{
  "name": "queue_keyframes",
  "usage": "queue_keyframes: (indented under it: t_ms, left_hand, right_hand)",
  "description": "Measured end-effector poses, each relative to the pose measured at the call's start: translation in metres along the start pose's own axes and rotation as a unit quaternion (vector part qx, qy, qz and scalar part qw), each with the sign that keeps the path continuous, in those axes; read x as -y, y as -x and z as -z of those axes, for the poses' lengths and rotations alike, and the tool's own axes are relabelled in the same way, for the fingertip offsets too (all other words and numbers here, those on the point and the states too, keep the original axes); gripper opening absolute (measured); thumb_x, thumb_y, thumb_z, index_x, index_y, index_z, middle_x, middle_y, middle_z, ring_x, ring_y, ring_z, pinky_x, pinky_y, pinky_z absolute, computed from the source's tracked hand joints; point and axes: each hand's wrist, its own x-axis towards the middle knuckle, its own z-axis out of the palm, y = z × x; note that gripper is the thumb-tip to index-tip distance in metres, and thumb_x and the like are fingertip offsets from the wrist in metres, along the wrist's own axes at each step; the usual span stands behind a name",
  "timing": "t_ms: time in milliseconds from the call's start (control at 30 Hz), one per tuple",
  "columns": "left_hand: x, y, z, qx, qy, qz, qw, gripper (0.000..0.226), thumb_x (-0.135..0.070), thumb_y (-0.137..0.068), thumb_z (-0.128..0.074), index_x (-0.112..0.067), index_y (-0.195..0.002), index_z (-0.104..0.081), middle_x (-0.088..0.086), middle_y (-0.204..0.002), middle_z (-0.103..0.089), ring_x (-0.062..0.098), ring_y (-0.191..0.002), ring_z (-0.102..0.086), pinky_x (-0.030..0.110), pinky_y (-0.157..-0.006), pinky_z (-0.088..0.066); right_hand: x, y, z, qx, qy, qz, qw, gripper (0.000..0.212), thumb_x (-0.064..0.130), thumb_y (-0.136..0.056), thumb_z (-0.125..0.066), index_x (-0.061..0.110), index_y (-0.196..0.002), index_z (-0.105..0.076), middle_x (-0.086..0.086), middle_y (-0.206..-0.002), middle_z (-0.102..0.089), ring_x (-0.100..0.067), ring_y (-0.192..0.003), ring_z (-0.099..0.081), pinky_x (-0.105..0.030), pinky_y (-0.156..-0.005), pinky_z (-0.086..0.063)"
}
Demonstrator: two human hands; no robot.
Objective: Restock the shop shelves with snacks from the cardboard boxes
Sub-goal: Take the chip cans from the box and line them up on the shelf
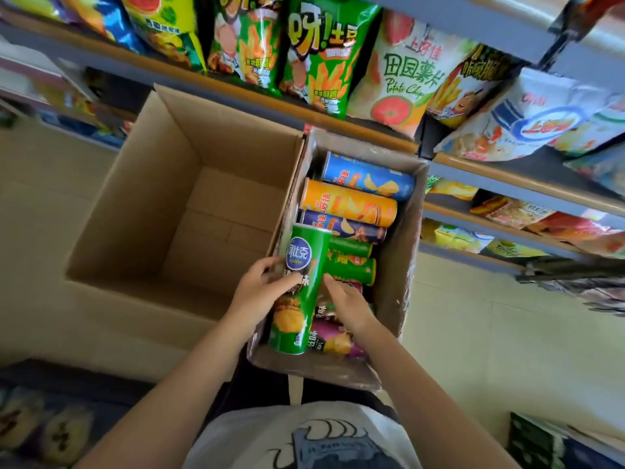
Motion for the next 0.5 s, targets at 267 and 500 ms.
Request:
queue_keyframes:
  t_ms: [267,500]
  left_hand:
    - [0.008,-0.004,-0.033,0.02,-0.036,0.01,0.999,0.061,-0.023,-0.072,-0.088,-0.025,-0.125,-0.058,-0.004,-0.111,-0.07,0.016,-0.107,-0.067,0.028,-0.085,-0.054]
    - [-0.018,0.001,-0.02,-0.049,-0.451,-0.098,0.886,0.084,-0.07,-0.074,-0.067,-0.027,-0.139,-0.036,-0.007,-0.115,-0.064,0.02,-0.1,-0.064,0.036,-0.079,-0.052]
  right_hand:
    - [0.016,-0.027,-0.019,-0.064,-0.046,0.036,0.996,0.021,0.016,-0.105,-0.039,0.022,-0.113,-0.058,-0.004,-0.111,-0.064,-0.026,-0.107,-0.061,-0.041,-0.095,-0.049]
    - [-0.052,-0.051,0.006,-0.044,0.441,-0.048,0.895,0.072,0.046,-0.085,-0.067,0.018,-0.145,-0.04,-0.007,-0.147,-0.041,-0.028,-0.135,-0.041,-0.045,-0.109,-0.033]
